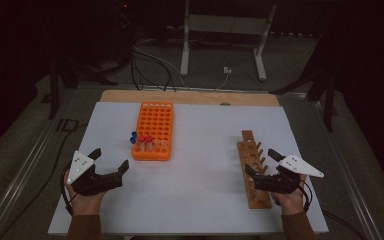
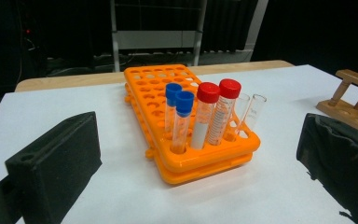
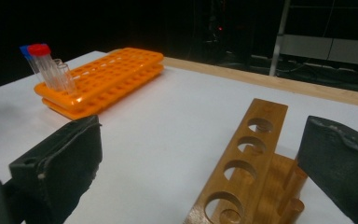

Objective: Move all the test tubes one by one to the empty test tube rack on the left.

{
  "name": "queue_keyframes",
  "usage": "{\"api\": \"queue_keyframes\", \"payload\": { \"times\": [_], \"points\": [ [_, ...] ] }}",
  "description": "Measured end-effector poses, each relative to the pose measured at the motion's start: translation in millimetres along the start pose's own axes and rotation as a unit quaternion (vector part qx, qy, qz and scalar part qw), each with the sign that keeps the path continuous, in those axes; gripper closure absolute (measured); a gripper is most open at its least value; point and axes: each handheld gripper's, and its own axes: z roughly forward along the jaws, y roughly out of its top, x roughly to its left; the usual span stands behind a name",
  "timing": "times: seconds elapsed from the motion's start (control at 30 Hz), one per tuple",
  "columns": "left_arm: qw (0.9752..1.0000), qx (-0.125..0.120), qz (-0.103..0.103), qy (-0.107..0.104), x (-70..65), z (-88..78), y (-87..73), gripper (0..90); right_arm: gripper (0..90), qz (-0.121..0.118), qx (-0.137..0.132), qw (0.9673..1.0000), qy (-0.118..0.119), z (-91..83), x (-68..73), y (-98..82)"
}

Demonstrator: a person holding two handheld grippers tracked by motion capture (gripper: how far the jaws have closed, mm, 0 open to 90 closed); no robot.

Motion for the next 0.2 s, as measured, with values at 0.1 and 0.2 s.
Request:
{"api": "queue_keyframes", "payload": {
  "times": [0.1, 0.2],
  "points": [
    [1.0, -0.001, -0.001, 0.001, 0.9, -0.5, 0.0, 0.4, 0.0, 0.002, 0.004, 1.0, -0.002, 0.3, -2.5, -2.6],
    [1.0, 0.0, -0.004, 0.002, 1.8, -0.8, -0.6, 0.4, 0.0, 0.007, 0.01, 0.9999, -0.006, 1.2, -6.0, -5.4]
  ]
}}
